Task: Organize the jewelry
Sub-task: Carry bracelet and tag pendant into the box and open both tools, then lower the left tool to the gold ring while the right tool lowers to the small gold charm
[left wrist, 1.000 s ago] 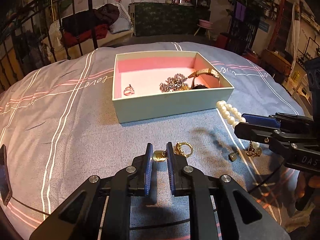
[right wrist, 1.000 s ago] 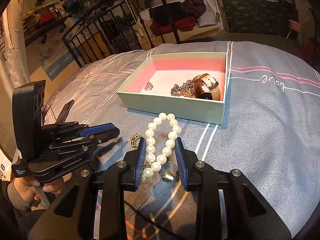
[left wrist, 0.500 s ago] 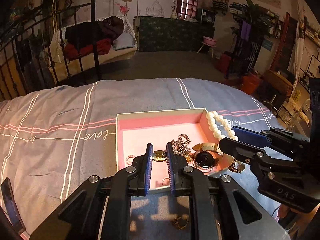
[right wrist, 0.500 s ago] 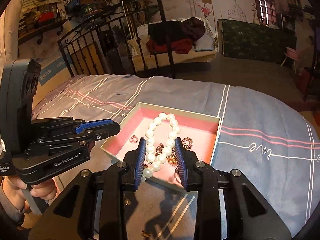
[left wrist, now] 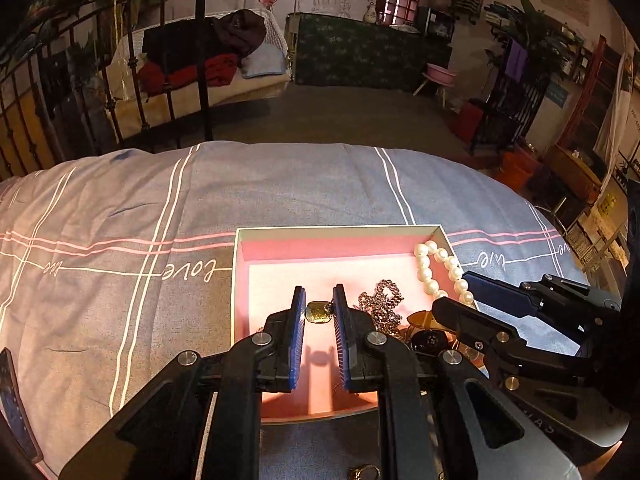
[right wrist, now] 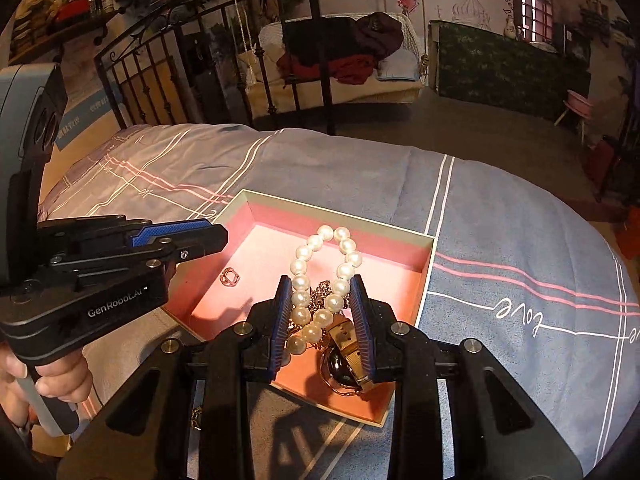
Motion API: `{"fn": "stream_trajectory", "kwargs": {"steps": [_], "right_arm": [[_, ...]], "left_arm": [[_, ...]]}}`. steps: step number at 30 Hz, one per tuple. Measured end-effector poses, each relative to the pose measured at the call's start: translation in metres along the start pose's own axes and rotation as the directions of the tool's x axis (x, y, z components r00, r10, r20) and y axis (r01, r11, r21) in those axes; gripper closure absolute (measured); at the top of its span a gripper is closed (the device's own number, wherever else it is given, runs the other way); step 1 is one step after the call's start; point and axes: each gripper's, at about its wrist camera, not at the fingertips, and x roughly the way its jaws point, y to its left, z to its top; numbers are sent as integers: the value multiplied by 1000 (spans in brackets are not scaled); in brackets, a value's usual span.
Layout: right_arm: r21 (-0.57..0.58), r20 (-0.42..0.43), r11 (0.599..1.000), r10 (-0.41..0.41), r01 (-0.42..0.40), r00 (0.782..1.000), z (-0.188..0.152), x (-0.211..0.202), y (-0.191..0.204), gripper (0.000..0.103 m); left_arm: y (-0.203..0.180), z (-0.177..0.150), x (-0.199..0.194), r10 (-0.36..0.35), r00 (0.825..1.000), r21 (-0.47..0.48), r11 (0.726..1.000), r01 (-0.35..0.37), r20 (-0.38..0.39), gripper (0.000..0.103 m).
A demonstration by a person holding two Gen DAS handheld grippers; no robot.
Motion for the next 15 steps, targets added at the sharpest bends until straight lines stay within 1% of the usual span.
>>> {"fn": "stream_trajectory", "kwargs": {"steps": [1,2,3,4,5,8,11,13,15], "right_arm": [[0,-9,1000,5,-5,1000,-1,2,0,71],[-2,-24,1000,8,-8,1000,-3,4,0,67],[-9,-37,1000,3,-3,999,-4,6,1,48],[-20,-31,1000,-15,15,999,-6,4,3,30],[-31,-11,999,-36,36,999,-8,0,5,26],[-30,19,999,-33,33,999,-19,-16,6,26],[-13,48,1000,-17,17,999,-34,-36,4,26],[3,54,1000,3,-3,999,-50,-49,3,25],[18,48,1000,18,-19,999,-68,-58,3,25]], "left_arm": [[1,1,0,1,1000,-6,1000,-1,0,88],[2,1,-1,2,1000,-13,1000,-2,0,76],[4,2,-3,2,1000,-19,1000,-2,3,66],[6,2,-8,2,1000,-30,1000,-2,19,46],[8,2,-14,1,999,-43,999,1,42,39],[11,-2,-34,-26,997,-48,998,30,79,37],[12,-18,-50,-36,995,-34,999,39,94,37],[12,-34,-56,-53,995,-28,998,55,86,37],[11,-56,-59,-66,996,-22,997,67,59,37]]}}
